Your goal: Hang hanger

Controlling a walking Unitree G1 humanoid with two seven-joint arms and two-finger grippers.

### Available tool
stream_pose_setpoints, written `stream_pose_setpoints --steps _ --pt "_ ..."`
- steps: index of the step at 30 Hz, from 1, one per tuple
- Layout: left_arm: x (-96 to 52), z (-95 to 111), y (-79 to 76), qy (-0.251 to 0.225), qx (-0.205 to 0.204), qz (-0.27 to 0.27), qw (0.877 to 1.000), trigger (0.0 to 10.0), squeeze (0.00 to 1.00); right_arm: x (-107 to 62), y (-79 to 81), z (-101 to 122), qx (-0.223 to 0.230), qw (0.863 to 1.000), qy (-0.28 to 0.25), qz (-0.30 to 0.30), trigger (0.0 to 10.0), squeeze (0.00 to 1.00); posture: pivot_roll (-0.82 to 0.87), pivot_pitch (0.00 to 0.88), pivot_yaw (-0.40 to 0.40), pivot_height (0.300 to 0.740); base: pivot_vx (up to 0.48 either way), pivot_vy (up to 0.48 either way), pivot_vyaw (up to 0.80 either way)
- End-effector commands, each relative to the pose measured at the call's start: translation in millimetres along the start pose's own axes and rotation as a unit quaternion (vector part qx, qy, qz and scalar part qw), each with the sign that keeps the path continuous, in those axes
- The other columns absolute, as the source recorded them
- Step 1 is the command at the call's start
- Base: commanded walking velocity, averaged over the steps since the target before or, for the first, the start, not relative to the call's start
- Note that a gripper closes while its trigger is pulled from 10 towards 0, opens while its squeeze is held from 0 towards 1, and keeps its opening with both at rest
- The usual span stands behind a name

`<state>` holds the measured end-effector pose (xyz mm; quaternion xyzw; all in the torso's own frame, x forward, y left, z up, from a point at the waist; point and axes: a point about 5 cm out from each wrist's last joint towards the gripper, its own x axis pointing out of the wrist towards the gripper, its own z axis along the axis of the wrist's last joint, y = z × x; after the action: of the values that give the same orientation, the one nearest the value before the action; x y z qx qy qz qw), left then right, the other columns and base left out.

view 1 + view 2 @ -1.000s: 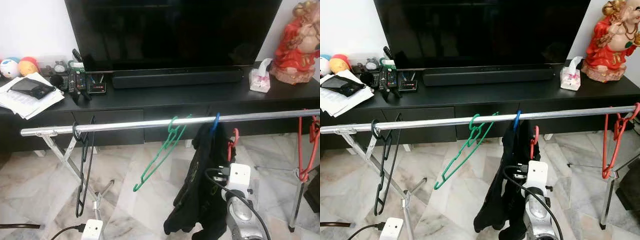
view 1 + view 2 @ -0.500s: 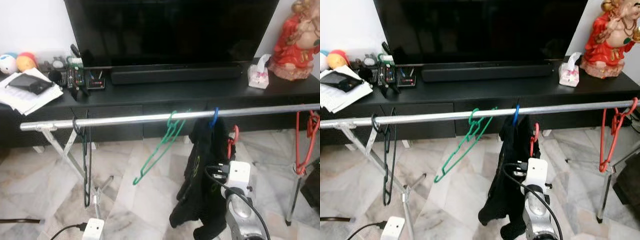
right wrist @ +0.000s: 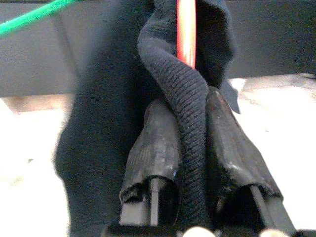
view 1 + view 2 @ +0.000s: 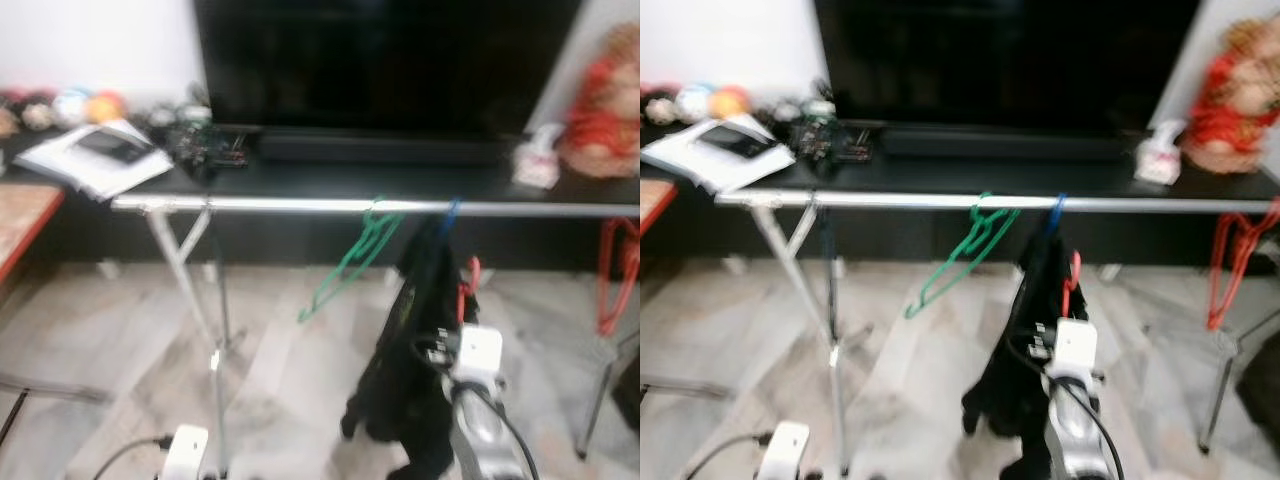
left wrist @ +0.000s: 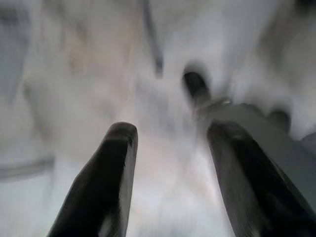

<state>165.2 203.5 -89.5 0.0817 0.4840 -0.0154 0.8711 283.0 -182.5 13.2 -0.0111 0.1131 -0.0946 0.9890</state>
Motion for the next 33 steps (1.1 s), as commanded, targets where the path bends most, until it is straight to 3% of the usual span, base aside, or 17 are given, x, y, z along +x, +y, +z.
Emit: stream_pose_setpoints --steps 1,13,33 --pt "-0.7 -5.7 -0.1 0.012 0.000 0.000 1.000 10.0 0.00 -1.6 -6.1 1.4 -0.003 1.000 -0.011 -0.008 10.0 0.00 -0.09 0.000 -0.027 0.740 -0.281 0.000 0.00" --pt "-0.9 -7.6 -1.6 0.015 0.000 -0.001 1.000 10.0 0.00 0.9 -13.6 6.3 -0.002 1.000 -0.020 -0.021 10.0 0.00 -0.09 0.000 -0.028 0.740 -0.280 0.000 0.00" --pt "-1.7 -10.6 0.5 0.018 0.001 0.000 1.000 10.0 0.00 0.3 -12.9 7.0 -0.001 0.999 -0.024 -0.026 10.0 0.00 -0.09 0.000 -0.027 0.740 -0.295 0.000 0.00"
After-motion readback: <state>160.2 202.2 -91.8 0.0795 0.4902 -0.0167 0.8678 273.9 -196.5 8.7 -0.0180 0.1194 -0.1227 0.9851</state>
